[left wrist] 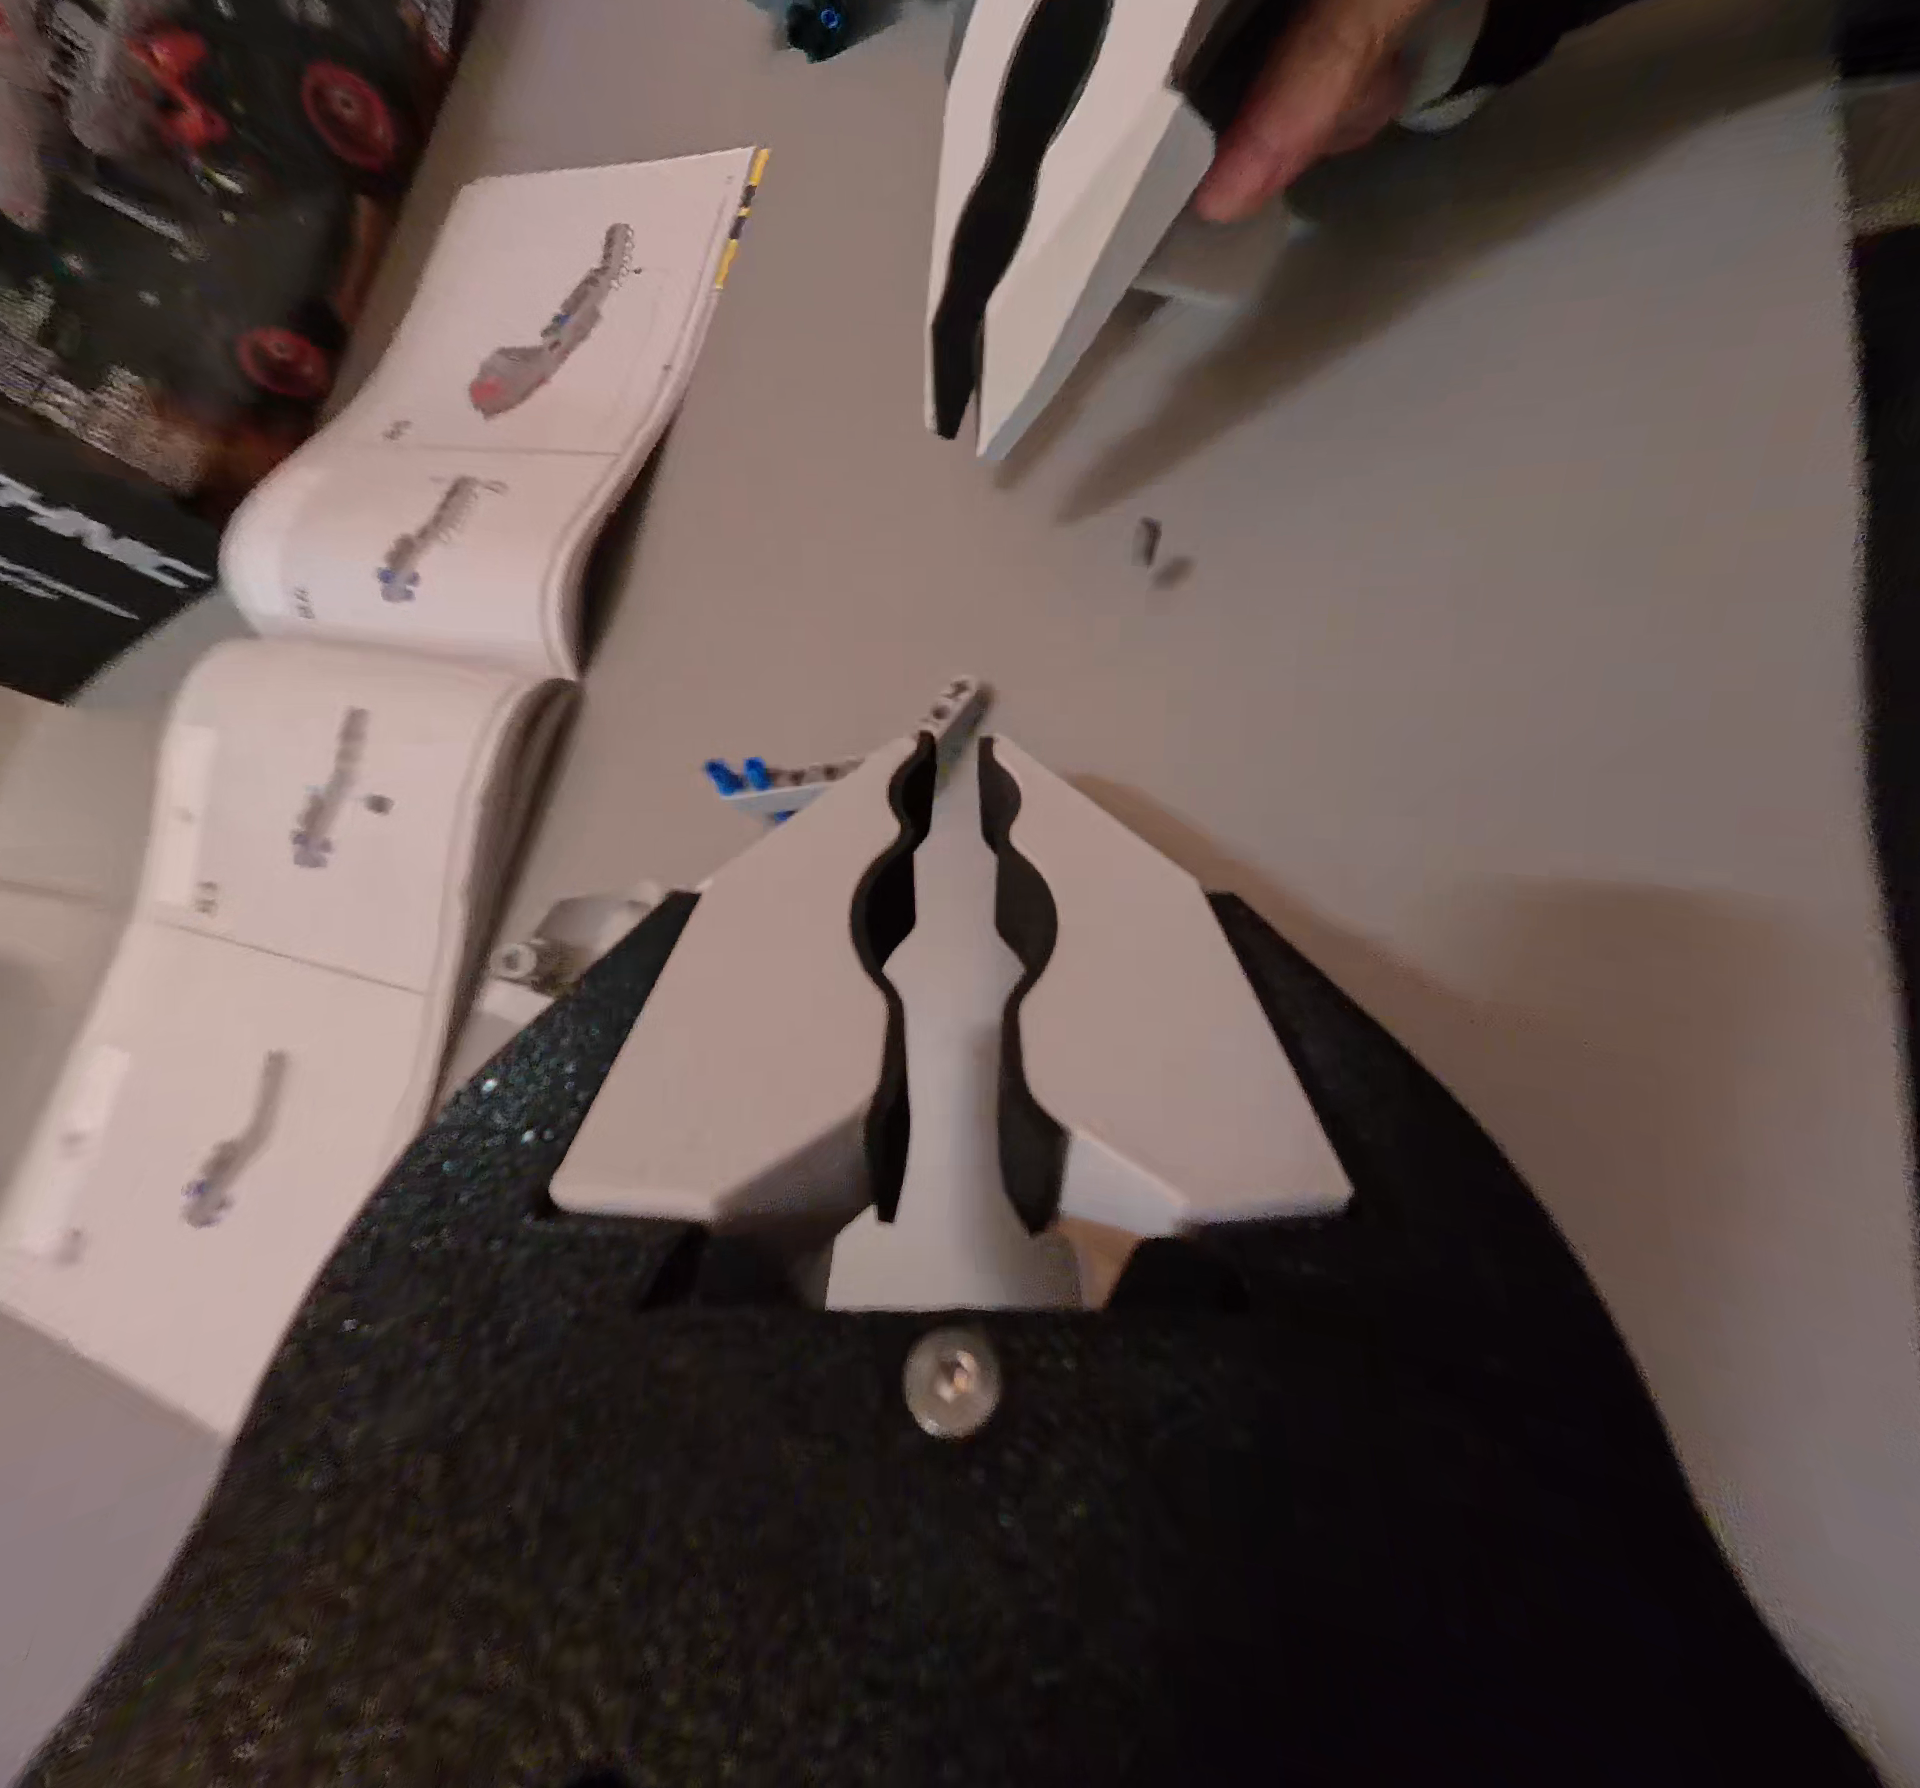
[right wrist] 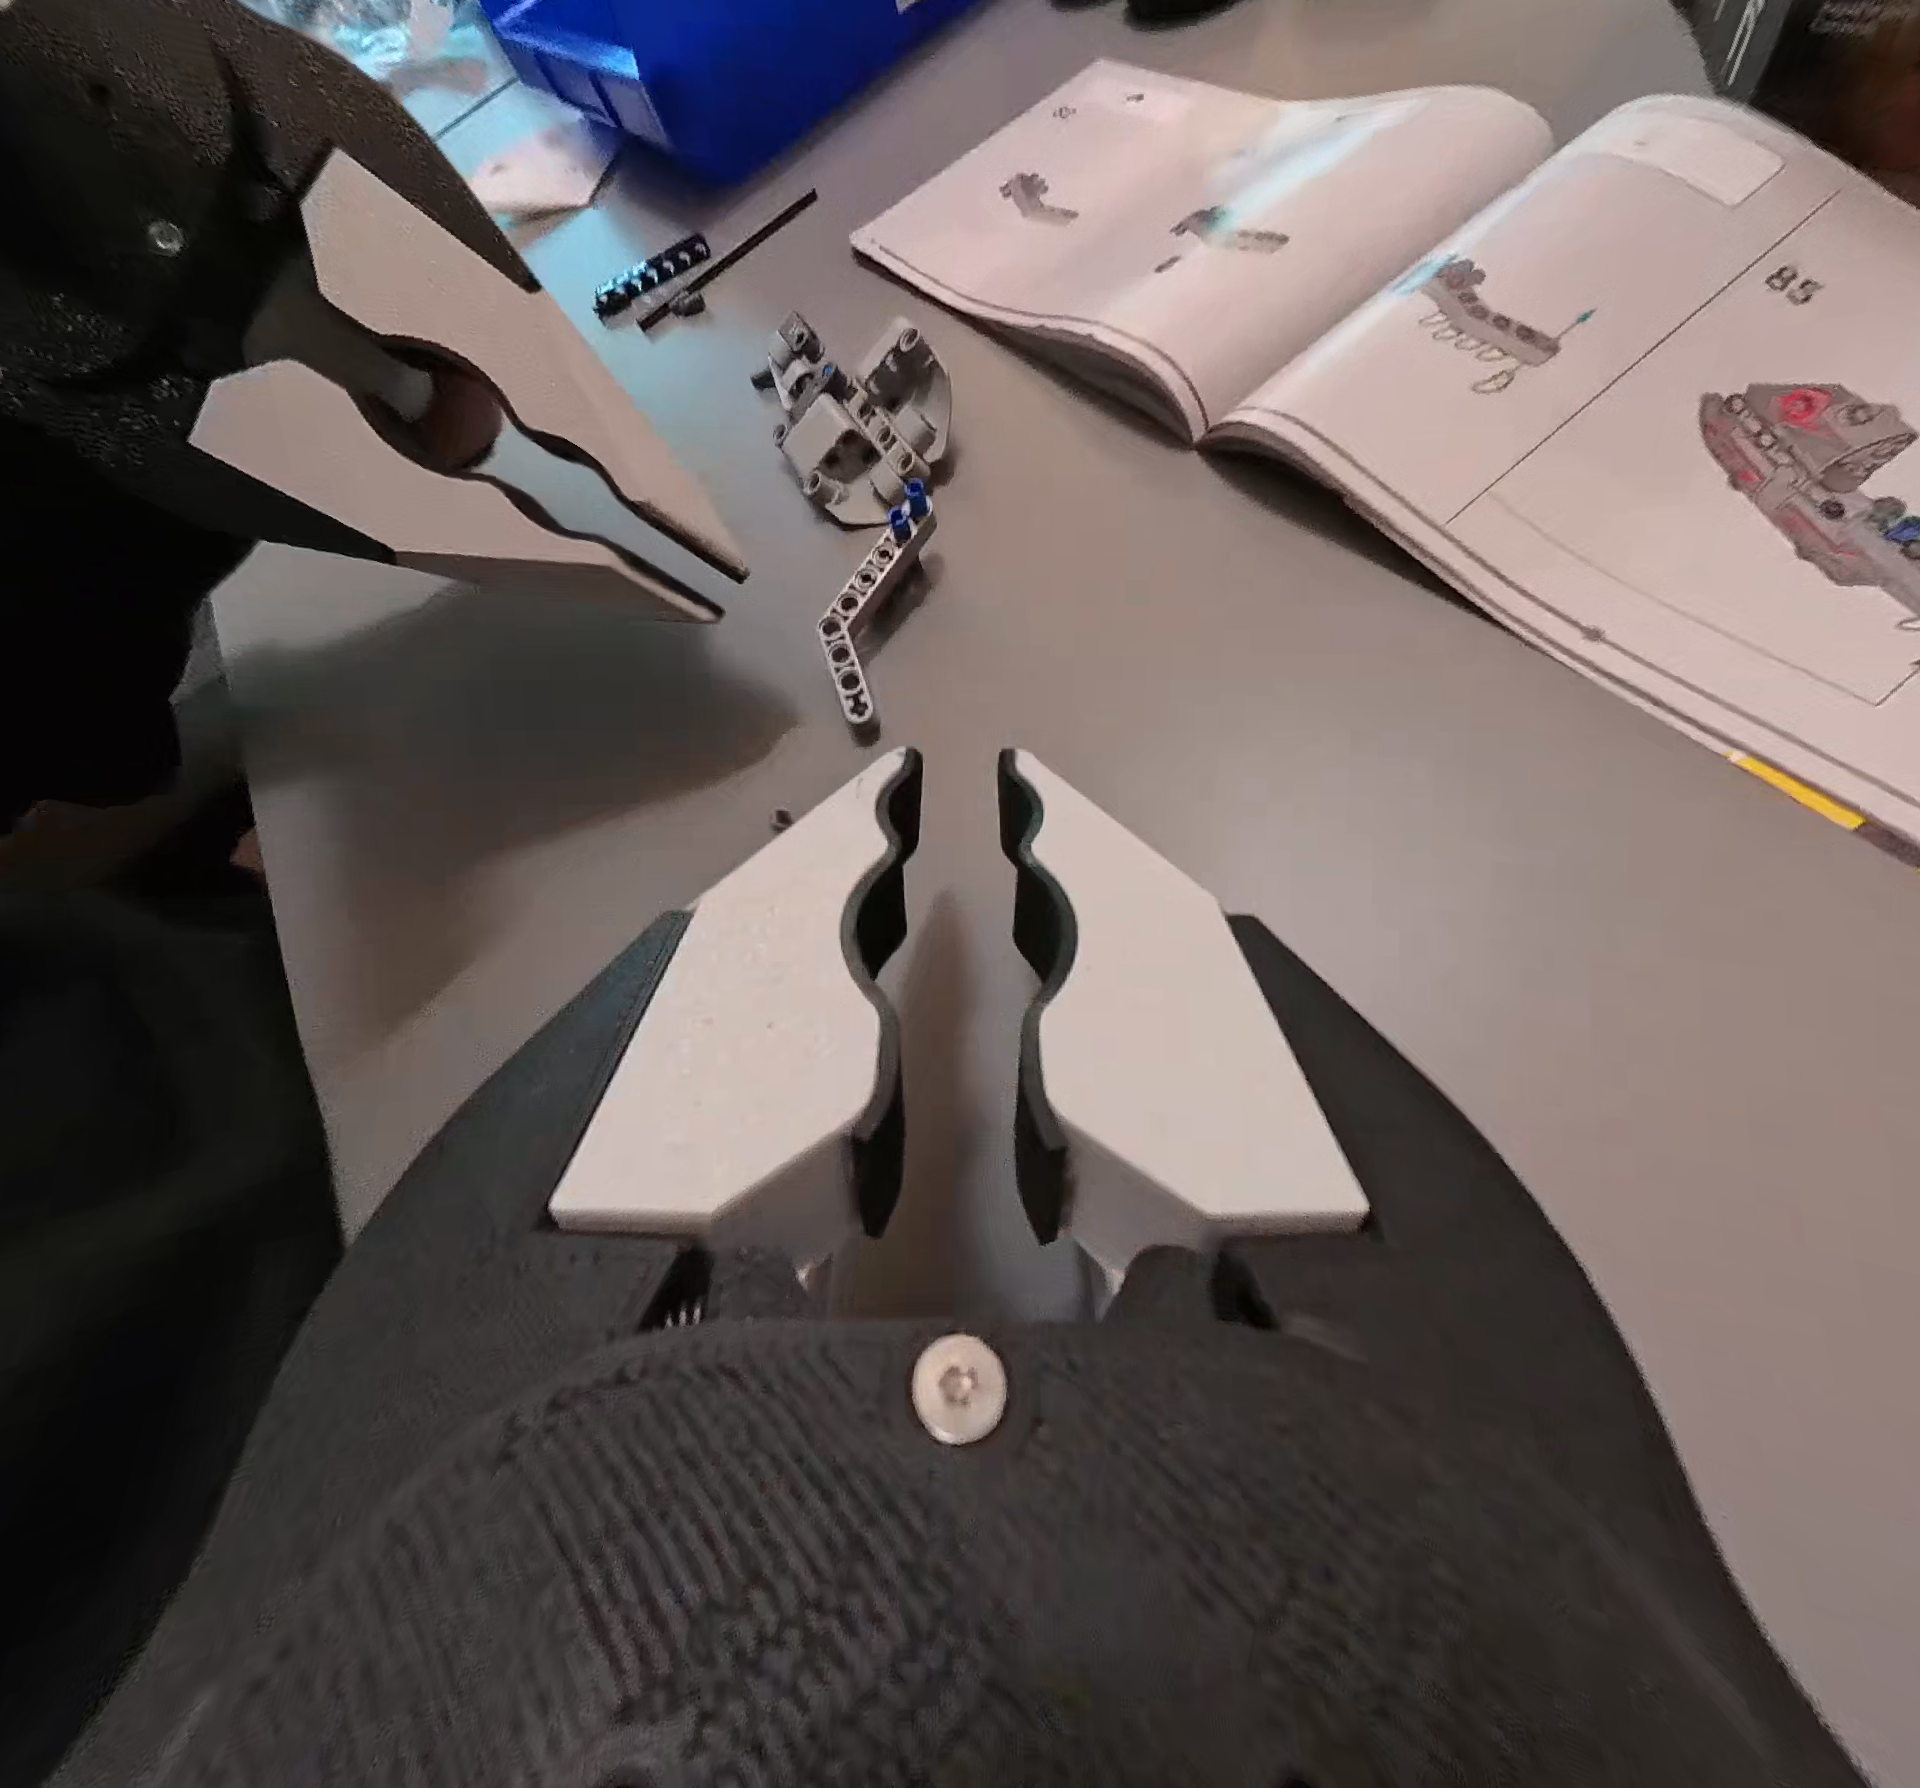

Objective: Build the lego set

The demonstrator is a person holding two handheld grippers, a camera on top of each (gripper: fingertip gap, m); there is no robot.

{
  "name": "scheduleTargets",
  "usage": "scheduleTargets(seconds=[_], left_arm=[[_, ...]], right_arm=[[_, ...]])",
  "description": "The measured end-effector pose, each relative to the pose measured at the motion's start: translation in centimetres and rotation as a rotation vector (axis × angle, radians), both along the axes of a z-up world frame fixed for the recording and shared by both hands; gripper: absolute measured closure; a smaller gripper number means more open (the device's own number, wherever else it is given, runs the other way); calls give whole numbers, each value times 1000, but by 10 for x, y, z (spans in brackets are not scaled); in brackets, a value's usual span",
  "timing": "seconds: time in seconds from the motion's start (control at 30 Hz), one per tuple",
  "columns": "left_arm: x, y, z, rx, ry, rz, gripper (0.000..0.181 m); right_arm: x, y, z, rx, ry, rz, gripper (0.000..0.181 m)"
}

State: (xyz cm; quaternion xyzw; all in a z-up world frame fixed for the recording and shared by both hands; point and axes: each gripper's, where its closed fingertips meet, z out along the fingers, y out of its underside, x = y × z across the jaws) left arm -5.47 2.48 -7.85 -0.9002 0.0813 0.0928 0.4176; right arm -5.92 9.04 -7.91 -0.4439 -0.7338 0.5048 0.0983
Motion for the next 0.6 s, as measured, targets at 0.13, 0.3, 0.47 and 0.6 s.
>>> scheduleTargets(seconds=[0.13, 0.3, 0.47, 0.6], left_arm=[[26, 7, -6, 26, -134, -51, 173], [67, 44, -6, 49, -198, -135, 167], [82, 79, -20, -19, -194, -168, 165], [87, 91, -25, -60, -200, -185, 162]], right_arm=[[10, -4, -19, 115, -76, 58, 166], [15, 8, -26, 199, -62, 19, 169], [24, 34, -13, 169, -63, -69, 174], [43, 54, -10, 189, -65, -108, 178]])
